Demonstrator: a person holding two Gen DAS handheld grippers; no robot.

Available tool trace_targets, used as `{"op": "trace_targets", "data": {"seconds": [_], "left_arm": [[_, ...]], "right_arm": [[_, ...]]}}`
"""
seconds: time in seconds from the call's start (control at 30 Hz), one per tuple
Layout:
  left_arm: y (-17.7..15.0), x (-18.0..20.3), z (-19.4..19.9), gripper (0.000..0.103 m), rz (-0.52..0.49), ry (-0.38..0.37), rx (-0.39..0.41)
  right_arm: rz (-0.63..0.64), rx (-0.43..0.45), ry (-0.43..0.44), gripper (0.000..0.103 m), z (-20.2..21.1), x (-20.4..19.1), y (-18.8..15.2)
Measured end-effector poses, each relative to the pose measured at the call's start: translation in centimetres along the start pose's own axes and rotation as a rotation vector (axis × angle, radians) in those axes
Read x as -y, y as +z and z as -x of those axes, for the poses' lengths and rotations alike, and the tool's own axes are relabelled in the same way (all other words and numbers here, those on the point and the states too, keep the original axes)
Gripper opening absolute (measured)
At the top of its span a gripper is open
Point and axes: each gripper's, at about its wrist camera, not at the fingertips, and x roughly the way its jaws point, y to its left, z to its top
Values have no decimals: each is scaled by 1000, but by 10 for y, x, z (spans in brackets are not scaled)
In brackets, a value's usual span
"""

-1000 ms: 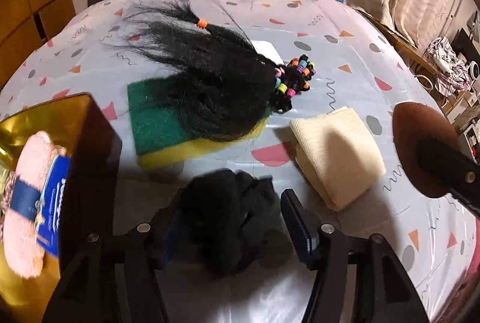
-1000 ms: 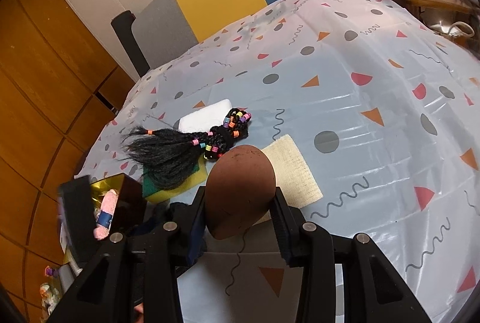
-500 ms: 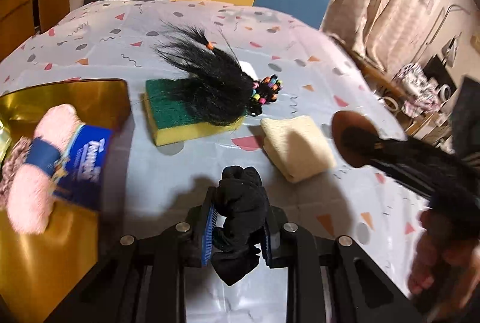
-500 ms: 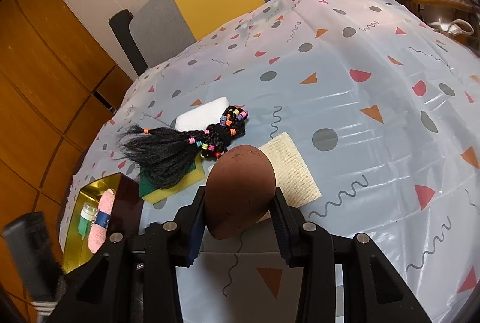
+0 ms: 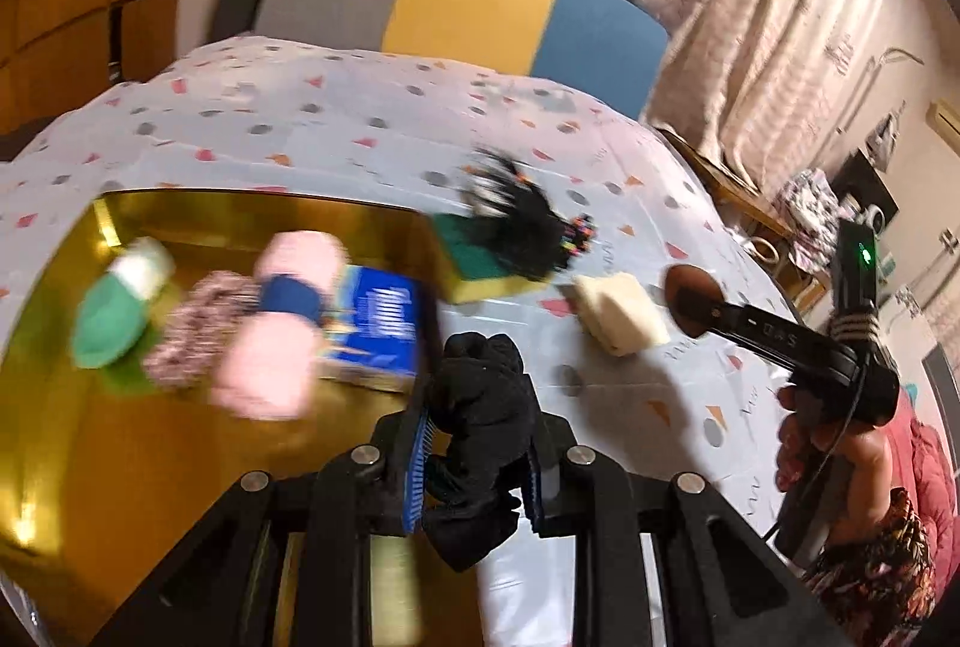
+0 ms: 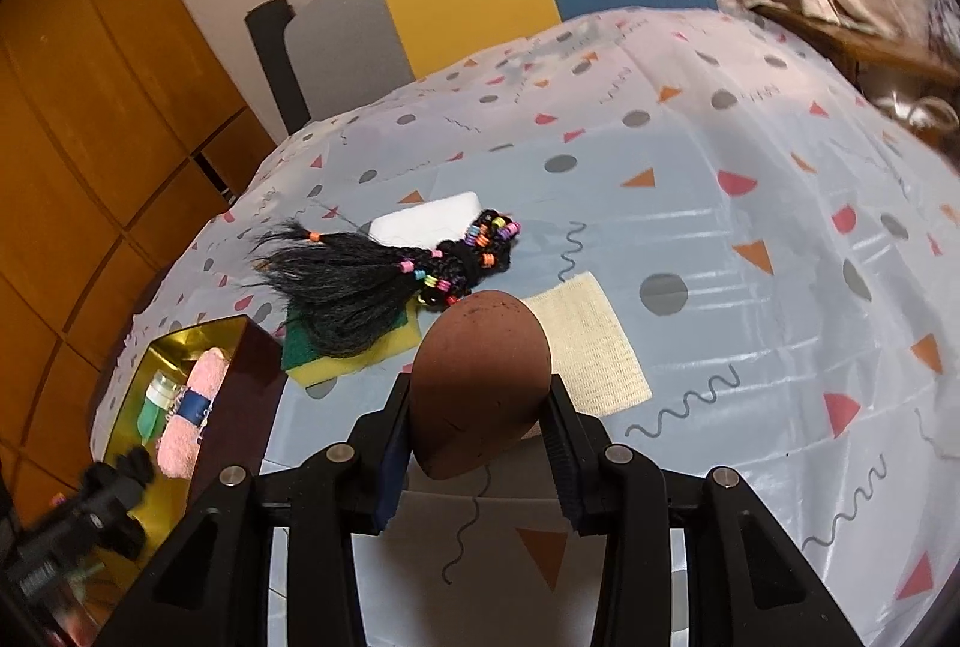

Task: Organize soft objects
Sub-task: 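Carry the black scrunchie into the gold tray and open the left gripper while the right gripper carries the sponge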

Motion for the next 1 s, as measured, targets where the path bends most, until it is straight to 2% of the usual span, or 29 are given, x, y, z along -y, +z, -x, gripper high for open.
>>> {"op": "trace_targets", "data": {"seconds": [0.37, 0.63, 0.67, 0.73, 0.8, 0.83, 1.0], "left_arm": [[-1, -109, 10, 24, 107, 179, -24], [-3, -160, 6, 24, 132, 280, -53], [-3, -163, 6, 25, 123, 290, -53], [-5, -168, 8, 39, 111, 332, -45], [-6, -174, 10, 46, 117, 374, -36], [-6, -177, 10, 46, 123, 387, -33], [-9, -191, 20, 46, 208, 323, 16]], "right_arm": [[71, 17, 47, 41, 3, -27, -13], [134, 38, 85, 41, 6, -55, -33], [126, 41, 92, 41, 7, -58, -35], [115, 40, 107, 41, 8, -63, -38], [114, 38, 124, 41, 9, -72, -41], [116, 35, 130, 41, 8, -78, -42], [158, 19, 174, 41, 8, -114, -43]]}}
